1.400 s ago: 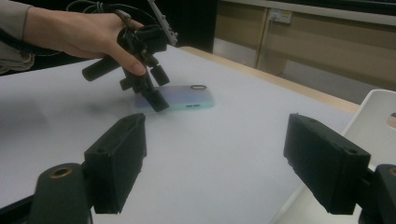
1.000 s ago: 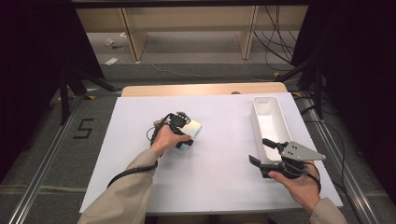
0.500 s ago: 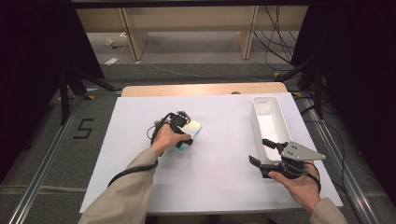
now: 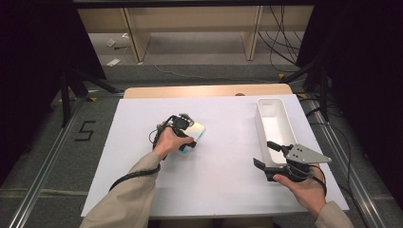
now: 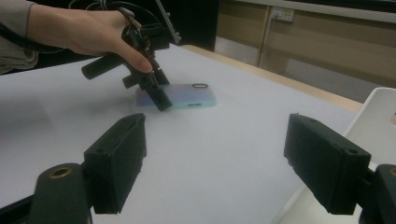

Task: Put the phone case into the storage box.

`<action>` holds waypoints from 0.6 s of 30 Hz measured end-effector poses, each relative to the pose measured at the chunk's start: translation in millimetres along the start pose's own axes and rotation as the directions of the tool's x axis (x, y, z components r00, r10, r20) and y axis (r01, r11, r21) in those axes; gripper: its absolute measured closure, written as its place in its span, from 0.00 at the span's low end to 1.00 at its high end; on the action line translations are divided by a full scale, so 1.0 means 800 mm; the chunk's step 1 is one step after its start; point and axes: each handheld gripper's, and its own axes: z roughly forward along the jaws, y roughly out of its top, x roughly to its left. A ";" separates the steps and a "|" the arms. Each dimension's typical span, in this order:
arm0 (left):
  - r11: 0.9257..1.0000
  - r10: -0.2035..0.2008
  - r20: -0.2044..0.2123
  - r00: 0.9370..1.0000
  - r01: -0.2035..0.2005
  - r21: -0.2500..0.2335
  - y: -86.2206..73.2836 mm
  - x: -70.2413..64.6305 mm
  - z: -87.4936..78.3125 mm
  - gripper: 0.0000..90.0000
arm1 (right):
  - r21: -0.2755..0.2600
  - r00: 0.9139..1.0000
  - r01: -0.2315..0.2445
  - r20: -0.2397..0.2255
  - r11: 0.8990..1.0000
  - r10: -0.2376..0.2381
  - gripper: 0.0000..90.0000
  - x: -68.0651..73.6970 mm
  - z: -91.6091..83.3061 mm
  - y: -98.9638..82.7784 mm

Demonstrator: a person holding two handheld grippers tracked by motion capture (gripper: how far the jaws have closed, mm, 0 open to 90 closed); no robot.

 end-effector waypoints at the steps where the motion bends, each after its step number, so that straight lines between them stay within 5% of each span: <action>1: 1.000 0.000 0.000 1.000 0.000 0.001 0.000 0.000 0.000 0.18 | 0.000 1.000 0.001 0.000 1.000 -0.001 0.24 0.000 0.000 0.000; 18: 0.998 -0.019 0.022 1.000 0.020 -0.063 -0.010 0.004 -0.002 0.19 | -0.001 1.000 0.000 0.001 1.000 0.000 0.24 0.000 0.000 0.000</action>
